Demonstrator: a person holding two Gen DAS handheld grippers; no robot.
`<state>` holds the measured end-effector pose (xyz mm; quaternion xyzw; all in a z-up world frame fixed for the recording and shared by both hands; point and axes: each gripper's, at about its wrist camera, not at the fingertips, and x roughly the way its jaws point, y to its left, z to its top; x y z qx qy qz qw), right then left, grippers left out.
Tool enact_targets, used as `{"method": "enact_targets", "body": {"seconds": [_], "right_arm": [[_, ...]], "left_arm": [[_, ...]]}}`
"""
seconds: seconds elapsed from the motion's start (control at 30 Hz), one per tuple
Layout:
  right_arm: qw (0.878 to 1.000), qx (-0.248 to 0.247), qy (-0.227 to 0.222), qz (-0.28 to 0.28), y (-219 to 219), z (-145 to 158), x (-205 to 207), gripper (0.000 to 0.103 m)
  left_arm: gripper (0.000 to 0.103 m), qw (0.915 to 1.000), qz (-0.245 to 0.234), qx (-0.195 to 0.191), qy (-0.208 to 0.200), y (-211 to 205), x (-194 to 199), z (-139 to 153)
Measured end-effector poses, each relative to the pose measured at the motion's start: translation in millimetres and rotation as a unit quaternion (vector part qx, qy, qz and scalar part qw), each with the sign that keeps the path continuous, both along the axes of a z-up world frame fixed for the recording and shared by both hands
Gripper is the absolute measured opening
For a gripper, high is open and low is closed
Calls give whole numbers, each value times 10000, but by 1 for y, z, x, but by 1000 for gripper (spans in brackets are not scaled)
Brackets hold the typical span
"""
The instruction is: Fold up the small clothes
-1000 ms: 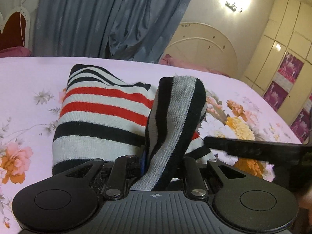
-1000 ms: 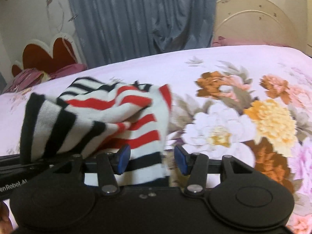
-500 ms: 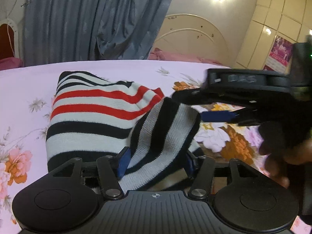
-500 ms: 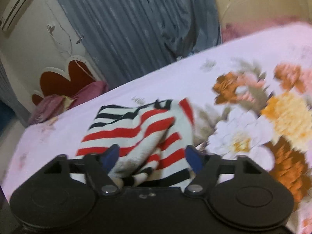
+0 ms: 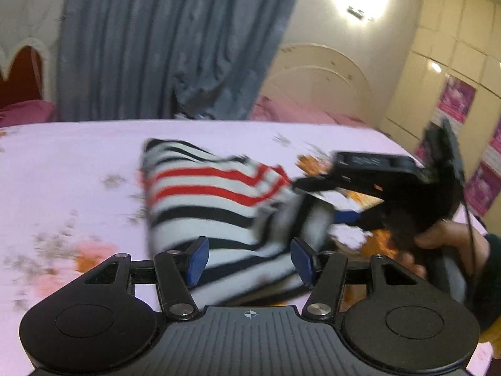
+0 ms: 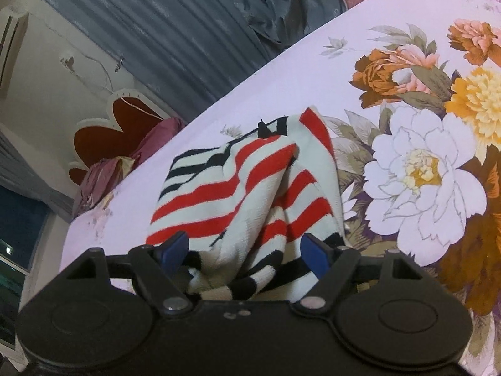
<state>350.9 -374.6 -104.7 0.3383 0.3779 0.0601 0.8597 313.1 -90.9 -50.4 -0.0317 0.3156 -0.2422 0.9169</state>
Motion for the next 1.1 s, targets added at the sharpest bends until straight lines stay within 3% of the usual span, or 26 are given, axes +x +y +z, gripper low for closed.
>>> {"method": "enact_targets", "body": {"seconds": [0.17,0.27,0.37,0.43,0.57,0.67,0.73,0.83,0.9,0.97,1.1], "right_arm": [[9996,230,126,119,4,-8,9,80],[9992,146,287,219,14,-18,18,74],[9993,-31,340,172,19,-24,25,54],[9989,-286,305,209,24,-25,29,31],[9938,-988,-198,479,34,-9,21,18],[9779,-1770,-877,687,41,21,3,18],[9699,-2062,-1078,720,38,31,-5,18],[9703,-2253,-678,565,23,8,-1,18],[9752,-2124,-255,559,17,-15,8,19],[9798,-1935,-215,447,11,-20,6,21],[9852,-1658,-161,416,1,-6,-10,40]], "left_arm": [[62,9988,425,112,225,15,26,-14],[62,9976,558,111,387,13,42,-27],[62,9964,639,96,551,10,55,-39],[62,9960,677,87,579,9,60,-44],[62,9951,781,21,604,6,67,-48],[62,9958,726,-78,554,1,72,-47],[62,9965,648,-97,518,-6,73,-49],[65,9965,516,-7,665,-19,77,-63],[69,9955,541,103,767,-24,80,-74],[71,9947,592,34,845,-22,82,-79],[71,9949,577,55,826,-23,82,-79]]}}
